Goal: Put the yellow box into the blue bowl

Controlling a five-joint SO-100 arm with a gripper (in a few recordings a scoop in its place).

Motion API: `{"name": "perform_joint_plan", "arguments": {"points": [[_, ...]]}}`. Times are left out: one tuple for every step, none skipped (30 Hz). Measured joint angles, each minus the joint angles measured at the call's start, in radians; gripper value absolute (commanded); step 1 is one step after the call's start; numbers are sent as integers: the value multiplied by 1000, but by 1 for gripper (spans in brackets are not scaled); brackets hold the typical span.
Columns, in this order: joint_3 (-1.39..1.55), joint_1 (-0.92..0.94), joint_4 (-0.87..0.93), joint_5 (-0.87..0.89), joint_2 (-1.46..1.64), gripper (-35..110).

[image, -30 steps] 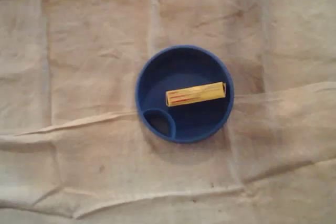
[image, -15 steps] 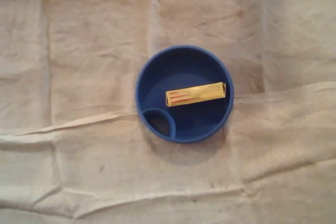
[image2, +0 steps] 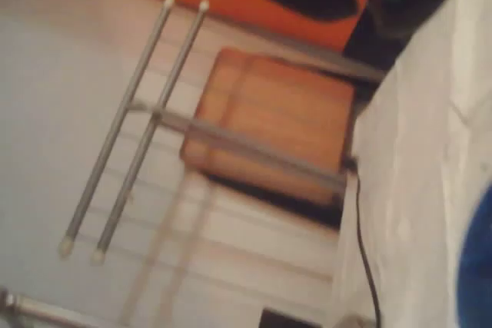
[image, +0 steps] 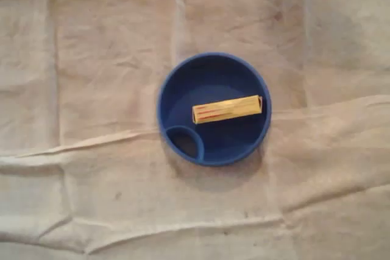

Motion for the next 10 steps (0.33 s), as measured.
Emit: {"name": "perform_joint_plan", "arguments": {"points": [[15,2,0,0,17,-1],[32,3,0,0,40,-1],[46,6,0,0,60,-1],[57,6,0,0,78,-1],[64,6,0,0,97,-1],[69,6,0,0,115,-1],[74,8,0,0,132,-1],[78,6,0,0,133,-1],[84,5,0,0,143,-1],[87,5,0,0,143,-1]]}}
